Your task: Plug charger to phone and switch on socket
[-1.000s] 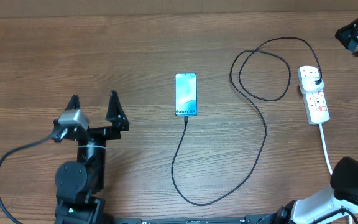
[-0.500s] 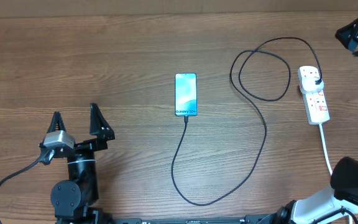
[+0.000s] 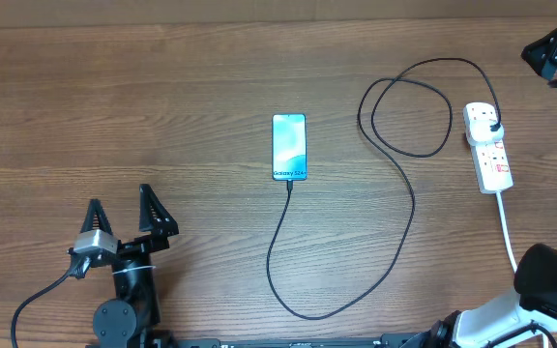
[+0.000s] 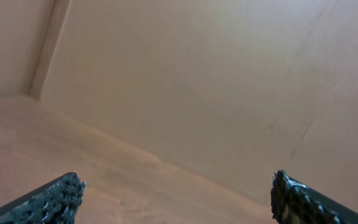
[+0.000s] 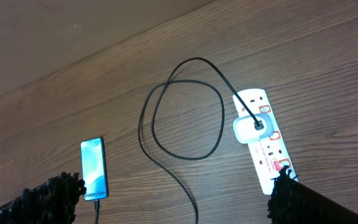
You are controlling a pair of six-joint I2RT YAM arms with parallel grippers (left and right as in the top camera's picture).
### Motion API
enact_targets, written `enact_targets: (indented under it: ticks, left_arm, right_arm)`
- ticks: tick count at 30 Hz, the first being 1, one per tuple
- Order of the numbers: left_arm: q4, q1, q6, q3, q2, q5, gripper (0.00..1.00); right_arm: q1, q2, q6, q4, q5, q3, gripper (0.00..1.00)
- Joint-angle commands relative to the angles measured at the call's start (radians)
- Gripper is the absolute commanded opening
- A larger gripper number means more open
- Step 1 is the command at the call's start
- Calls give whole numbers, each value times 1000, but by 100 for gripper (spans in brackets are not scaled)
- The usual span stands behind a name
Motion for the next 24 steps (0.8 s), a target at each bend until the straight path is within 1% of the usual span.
enact_targets:
  ticks: [1,10,16,21,24]
  left_arm:
    - [-82,10,-50,-13,-39,4,100]
    - [-310,19,-50,-13,-48,6,100]
    - [-311,19,95,-13,-48,60,100]
    - [-326,19,314,-13,-48,185,100]
    - [-330,19,389,-13,-48,219,100]
  right_arm:
    - [-2,-6,3,3,0,2,100]
    - [-2,-6,3,3,0,2,100]
    - [-2,-6,3,3,0,2,100]
    - [-2,-6,3,3,0,2,100]
    - [-2,-6,3,3,0,2,100]
